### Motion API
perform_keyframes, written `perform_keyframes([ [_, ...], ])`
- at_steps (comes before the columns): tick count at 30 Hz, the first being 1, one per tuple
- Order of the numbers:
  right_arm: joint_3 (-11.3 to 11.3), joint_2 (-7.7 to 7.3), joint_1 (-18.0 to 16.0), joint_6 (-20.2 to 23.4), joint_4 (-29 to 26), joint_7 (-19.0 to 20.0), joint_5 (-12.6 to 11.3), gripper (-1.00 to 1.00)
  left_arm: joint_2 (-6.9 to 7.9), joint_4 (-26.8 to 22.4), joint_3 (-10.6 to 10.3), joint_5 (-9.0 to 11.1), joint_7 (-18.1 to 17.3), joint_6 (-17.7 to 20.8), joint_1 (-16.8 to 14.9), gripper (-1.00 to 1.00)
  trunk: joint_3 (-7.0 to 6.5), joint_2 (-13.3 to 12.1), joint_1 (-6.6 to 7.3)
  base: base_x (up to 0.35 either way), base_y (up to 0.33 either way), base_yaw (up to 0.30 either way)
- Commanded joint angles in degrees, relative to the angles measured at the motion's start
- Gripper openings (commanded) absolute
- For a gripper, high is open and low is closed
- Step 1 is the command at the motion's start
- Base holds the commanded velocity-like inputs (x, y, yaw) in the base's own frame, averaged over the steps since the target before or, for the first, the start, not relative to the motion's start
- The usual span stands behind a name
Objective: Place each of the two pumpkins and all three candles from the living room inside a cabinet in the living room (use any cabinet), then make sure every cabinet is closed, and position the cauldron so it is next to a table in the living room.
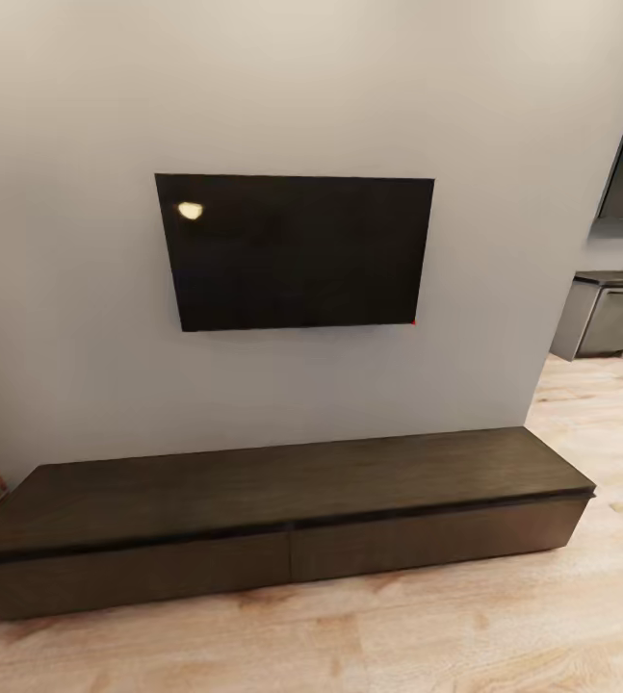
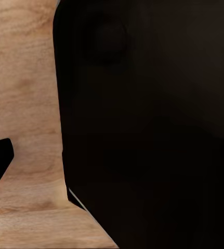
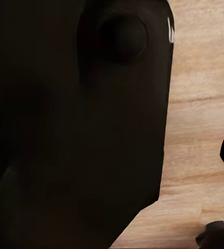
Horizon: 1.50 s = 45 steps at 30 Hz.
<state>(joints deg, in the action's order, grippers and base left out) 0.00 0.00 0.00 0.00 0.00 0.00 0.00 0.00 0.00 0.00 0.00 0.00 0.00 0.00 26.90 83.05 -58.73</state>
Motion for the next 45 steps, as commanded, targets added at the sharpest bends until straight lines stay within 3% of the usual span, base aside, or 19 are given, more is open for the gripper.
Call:
perform_keyframes([
  [1, 0.00, 0.00, 0.00, 0.00, 0.00, 0.00, 0.00, 1.00, 0.00, 0.00, 0.00, 0.00, 0.00, 0.00, 0.00, 1.00, 0.03, 0.03, 0.00, 0.000, 0.000, 0.000],
  [3, 0.18, 0.53, 0.08, 0.18, -0.17, 0.14, 0.15, 1.00, 0.46, 0.00, -0.08, -0.26, 0.00, -0.07, 0.18, 1.00, 0.03, 0.03, 0.00, 0.000, 0.000, 0.000],
  [25, 0.12, 0.53, 0.08, 0.32, -0.17, 0.23, 0.19, 1.00, 0.45, 0.00, -0.08, -0.26, 0.00, -0.08, 0.18, 1.00, 0.03, 0.03, 0.00, 0.000, 0.000, 0.000],
  [33, 0.01, 1.04, -2.35, -0.35, -1.86, 0.35, 0.10, 1.00, 2.44, -0.16, -0.01, -0.26, 0.00, -0.07, 1.20, 1.00, 0.03, 0.03, 0.00, 0.000, 0.000, 0.000],
  [41, 0.13, 1.00, -2.67, 0.23, -2.13, 0.39, 0.07, 1.00, 2.71, -0.18, -0.02, -0.40, 0.00, -0.09, 1.32, 1.00, 0.03, 0.03, 0.00, 0.000, 0.000, 0.000],
  [43, -0.06, 0.74, -2.87, -0.20, -2.31, 0.33, -0.08, 1.00, 2.84, -0.61, -0.05, -0.29, 0.00, -0.06, 1.26, 1.00, 0.03, 0.03, 0.00, 0.000, 0.000, 0.000],
  [44, -0.23, 0.56, -5.15, 0.40, -6.98, 0.06, -0.05, 1.00, 2.83, -5.32, 0.05, 0.04, -0.32, 0.39, 0.58, 1.00, 0.03, 0.03, 0.00, 0.000, 0.000, 0.000],
  [45, -0.25, 0.56, -5.53, 0.58, -7.74, 0.05, -0.04, 1.00, 2.74, -6.27, 0.06, 0.05, -0.36, 0.57, 0.48, 1.00, 0.03, 0.03, 0.00, 0.000, 0.000, 0.000],
])
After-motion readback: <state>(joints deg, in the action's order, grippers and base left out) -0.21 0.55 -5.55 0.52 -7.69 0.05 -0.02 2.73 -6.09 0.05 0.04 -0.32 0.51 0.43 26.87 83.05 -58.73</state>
